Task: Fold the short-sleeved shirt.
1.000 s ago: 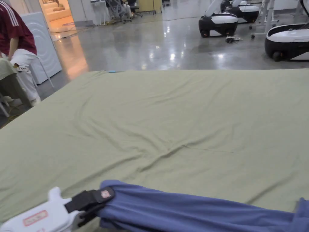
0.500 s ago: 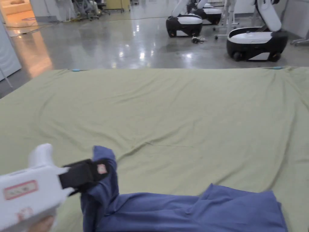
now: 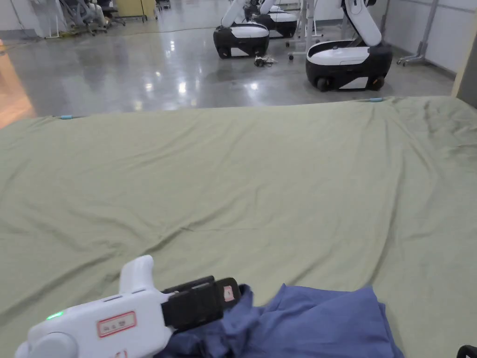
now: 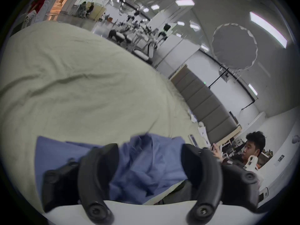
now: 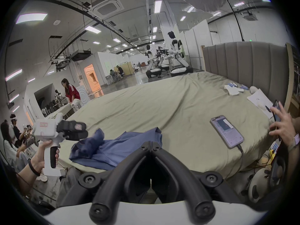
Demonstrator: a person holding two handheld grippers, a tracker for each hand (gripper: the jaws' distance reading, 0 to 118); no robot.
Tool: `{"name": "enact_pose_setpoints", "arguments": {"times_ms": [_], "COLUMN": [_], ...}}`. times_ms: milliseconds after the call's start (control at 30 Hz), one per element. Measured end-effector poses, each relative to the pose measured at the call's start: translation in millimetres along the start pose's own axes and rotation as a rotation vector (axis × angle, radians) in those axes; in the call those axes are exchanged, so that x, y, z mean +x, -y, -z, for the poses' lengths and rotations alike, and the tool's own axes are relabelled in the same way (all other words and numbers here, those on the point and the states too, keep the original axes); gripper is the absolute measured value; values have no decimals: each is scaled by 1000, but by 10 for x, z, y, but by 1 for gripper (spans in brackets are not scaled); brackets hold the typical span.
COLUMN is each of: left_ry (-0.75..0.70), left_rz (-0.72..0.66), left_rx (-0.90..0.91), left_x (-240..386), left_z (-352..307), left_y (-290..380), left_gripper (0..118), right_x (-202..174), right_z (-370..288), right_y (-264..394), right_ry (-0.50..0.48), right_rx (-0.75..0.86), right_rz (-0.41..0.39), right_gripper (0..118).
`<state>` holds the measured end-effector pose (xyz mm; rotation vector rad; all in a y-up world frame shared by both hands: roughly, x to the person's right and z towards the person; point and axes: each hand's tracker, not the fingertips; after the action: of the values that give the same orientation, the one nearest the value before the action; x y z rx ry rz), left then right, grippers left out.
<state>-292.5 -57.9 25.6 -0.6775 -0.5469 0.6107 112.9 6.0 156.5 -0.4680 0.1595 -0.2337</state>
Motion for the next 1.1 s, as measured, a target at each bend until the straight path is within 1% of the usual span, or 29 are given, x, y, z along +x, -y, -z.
{"name": "enact_pose_setpoints", "arguments": {"times_ms": [67, 133, 167, 233, 367, 400, 433, 467, 567, 633, 700, 733, 767, 800, 833, 867, 933, 1033, 1067, 1100], "left_ry": [-9, -20, -18, -29, 19, -30, -54, -27, -25, 5, 112, 153, 147, 104, 61, 14, -32, -101, -67, -38], "left_rz": [-49, -116, -134, -135, -141, -127, -112, -116, -104, -72, -83, -99, -119, -135, -144, -166, -227, -408, -480, -515], "left_rx": [55, 68, 44, -29, -204, -255, -268, -230, -232, -196, -31, 13, 54, 84, 108, 135, 152, 157, 159, 163], "left_x": [-122, -221, -276, -298, -304, -307, -313, -311, -290, -261, -291, -325, -365, -439, -519, -654, -908, -1287, -1395, -1465], "left_z": [-135, -145, -94, 128, 682, 824, 893, 876, 791, 639, 235, 58, -156, -356, -519, -717, -945, -1042, -1001, -930], "left_y": [-56, -14, 31, 192, 523, 602, 658, 663, 560, 468, 354, 292, 200, 132, 92, 66, 68, 265, 358, 439], "left_gripper": [83, 76, 60, 14, 11, 6, 6, 6, 6, 7, 7, 10, 35, 60, 79, 86, 86, 86, 86, 86], "right_x": [-26, -30, -26, -34, -75, -87, -94, -139, -156, -170, -227, -258, -269, -272, -274, -300, -325, -355, -362, -371], "right_z": [22, 48, 63, 67, 64, 56, 50, 53, 75, 145, 153, 168, 183, 202, 226, 265, 304, 343, 339, 331], "right_y": [44, 58, 61, 67, 105, 108, 108, 103, 129, 151, 159, 169, 171, 173, 176, 190, 213, 248, 250, 251], "right_ry": [-6, -6, -8, -10, -3, 2, 4, 5, -4, -21, -20, -24, -36, -54, -61, -69, -76, -99, -104, -106], "right_rx": [-6, -14, -19, -29, -45, -49, -55, -58, -71, -91, -96, -95, -98, -102, -106, -110, -118, -133, -136, -137], "right_rz": [10, 9, 8, 5, -24, -35, -43, -52, -53, -44, -72, -86, -94, -96, -94, -95, -98, -80, -77, -78], "right_gripper": [0, 0, 0, 0, 0, 0, 0, 0, 0, 0, 0, 0, 0, 0, 0, 0, 0, 0, 0, 0]}}
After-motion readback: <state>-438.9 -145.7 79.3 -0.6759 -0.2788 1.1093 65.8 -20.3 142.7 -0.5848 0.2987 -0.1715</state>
